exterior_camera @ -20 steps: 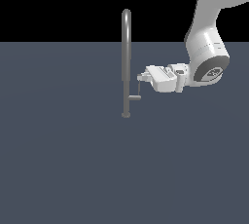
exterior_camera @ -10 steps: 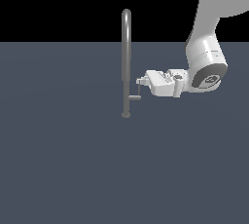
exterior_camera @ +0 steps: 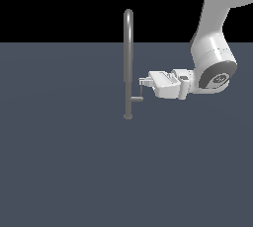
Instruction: Turn on the faucet by rotating a designated handle.
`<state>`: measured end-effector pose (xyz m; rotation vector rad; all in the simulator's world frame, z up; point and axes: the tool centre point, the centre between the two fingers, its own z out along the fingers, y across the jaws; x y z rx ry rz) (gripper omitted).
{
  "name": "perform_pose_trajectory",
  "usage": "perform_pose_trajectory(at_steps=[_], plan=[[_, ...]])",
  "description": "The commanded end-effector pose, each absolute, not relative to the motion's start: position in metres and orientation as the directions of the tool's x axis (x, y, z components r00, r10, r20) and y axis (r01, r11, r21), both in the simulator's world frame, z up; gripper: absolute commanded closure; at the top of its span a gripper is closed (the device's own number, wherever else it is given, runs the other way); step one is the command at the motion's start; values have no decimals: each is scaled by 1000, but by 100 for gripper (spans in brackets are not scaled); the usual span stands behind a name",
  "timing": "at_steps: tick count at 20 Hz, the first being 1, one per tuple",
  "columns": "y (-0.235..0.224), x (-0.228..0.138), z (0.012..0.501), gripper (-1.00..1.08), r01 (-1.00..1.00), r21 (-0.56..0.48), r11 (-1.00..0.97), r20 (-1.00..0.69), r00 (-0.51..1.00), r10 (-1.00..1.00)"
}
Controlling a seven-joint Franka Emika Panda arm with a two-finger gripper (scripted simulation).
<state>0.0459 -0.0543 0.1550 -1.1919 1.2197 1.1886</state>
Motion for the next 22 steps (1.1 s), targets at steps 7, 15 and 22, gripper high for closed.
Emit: perform_pose_trajectory(at_steps=[7, 15, 22], plan=[[-54, 31, 155, 108, -1000, -2, 27, -1000, 2, -1], [-53, 6, 154, 108, -1000, -3, 26, -1000, 3, 0], [-53, -6, 145, 108, -1000, -8, 28, -1000, 8, -2]])
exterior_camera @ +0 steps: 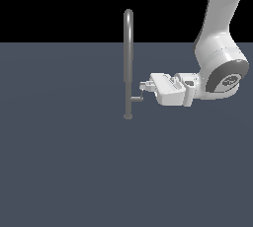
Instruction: Turn on the faucet by rotating a designated handle.
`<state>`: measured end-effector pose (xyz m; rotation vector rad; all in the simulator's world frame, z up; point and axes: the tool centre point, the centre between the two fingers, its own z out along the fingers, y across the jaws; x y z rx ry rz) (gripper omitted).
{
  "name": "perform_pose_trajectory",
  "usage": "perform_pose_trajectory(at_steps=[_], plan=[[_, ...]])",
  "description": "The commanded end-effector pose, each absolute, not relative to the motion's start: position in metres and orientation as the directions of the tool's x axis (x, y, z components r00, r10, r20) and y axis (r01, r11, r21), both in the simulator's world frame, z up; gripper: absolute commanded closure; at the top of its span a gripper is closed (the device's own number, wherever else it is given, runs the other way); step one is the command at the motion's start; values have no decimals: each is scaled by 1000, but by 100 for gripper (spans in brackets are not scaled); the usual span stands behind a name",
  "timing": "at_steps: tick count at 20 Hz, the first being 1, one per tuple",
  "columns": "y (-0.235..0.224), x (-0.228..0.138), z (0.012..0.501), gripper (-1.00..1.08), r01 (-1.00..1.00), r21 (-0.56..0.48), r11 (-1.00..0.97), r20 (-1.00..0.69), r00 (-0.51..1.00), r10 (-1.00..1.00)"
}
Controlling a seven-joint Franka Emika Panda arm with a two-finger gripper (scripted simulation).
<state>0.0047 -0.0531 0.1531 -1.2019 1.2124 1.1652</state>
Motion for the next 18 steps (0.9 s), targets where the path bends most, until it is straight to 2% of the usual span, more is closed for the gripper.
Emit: perform_pose_trajectory(at_steps=[1, 4, 6, 12, 14, 18], plan=[[-53, -10, 143, 108, -1000, -7, 27, -1000, 7, -2], [-52, -22, 135, 108, -1000, -3, 26, -1000, 3, 0], [-53, -11, 146, 108, -999, -27, 29, -1000, 27, -6], [-52, -35, 108, 108, -1000, -5, 26, -1000, 5, -1], [-52, -25, 127, 108, -999, -34, 23, -999, 34, -1], [-52, -29, 101, 108, -1000, -20, 24, -1000, 20, 0]])
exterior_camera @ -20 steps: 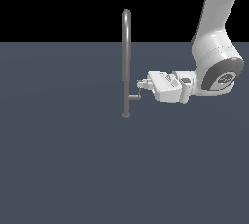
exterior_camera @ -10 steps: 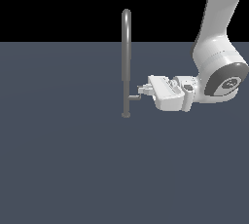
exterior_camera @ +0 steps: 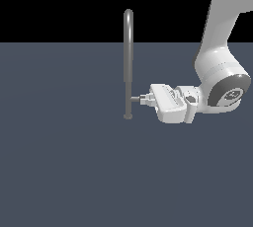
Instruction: Turn on the faucet by rotating a designated handle.
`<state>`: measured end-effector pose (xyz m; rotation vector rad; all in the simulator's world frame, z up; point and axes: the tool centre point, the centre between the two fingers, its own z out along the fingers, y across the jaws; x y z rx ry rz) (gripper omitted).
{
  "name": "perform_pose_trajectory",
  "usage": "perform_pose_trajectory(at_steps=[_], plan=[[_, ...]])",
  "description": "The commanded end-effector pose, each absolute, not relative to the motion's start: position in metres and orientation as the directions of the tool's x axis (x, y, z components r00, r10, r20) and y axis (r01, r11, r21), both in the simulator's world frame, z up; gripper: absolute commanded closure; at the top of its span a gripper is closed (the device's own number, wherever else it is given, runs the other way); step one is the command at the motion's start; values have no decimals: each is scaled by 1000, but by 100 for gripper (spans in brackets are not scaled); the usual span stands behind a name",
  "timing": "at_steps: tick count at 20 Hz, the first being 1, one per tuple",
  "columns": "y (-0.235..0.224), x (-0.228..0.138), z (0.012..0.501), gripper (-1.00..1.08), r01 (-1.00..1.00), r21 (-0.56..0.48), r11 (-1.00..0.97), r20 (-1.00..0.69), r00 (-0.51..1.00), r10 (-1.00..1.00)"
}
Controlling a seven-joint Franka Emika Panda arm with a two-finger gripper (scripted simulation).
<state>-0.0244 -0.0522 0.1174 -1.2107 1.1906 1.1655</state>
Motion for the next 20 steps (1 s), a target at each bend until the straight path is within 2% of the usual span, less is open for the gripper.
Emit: perform_pose_trajectory(at_steps=[1, 6, 7, 20], plan=[[-52, -30, 95, 108, -1000, -17, 24, -1000, 17, 0], [-52, -35, 71, 108, -1000, -3, 25, -1000, 3, 0], [-52, -24, 96, 108, -999, -43, 20, -999, 43, 3], [-53, -17, 44, 108, -1000, -4, 25, -1000, 4, 0]])
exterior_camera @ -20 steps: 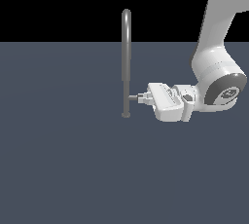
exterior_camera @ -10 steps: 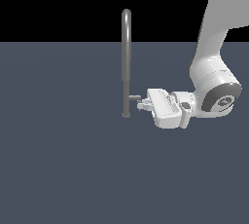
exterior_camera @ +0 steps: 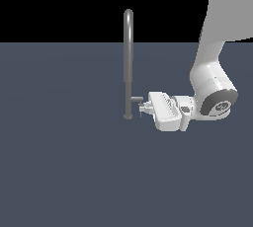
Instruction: Turn on the faucet by rotating a designated handle.
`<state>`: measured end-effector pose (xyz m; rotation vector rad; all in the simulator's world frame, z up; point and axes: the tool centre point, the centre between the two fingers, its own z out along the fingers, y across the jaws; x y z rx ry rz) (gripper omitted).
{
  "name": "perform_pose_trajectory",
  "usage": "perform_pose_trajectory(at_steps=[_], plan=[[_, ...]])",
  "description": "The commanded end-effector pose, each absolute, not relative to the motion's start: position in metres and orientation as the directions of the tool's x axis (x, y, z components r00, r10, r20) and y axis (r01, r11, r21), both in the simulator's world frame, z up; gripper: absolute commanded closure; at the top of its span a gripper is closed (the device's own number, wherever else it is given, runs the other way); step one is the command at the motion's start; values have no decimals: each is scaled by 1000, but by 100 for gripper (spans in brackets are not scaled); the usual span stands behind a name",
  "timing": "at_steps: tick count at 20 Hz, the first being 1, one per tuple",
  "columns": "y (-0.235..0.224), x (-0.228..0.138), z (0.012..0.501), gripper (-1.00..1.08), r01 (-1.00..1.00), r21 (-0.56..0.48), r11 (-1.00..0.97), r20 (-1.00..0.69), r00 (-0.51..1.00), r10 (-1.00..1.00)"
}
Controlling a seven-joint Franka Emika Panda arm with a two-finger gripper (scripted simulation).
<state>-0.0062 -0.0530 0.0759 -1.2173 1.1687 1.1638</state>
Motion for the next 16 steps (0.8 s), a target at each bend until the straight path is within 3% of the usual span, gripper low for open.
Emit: perform_pose_trajectory(at_steps=[1, 16], plan=[[-53, -6, 76, 108, -998, -55, 14, -998, 55, 10], [-53, 11, 31, 108, -1000, -7, 25, -1000, 7, 1]])
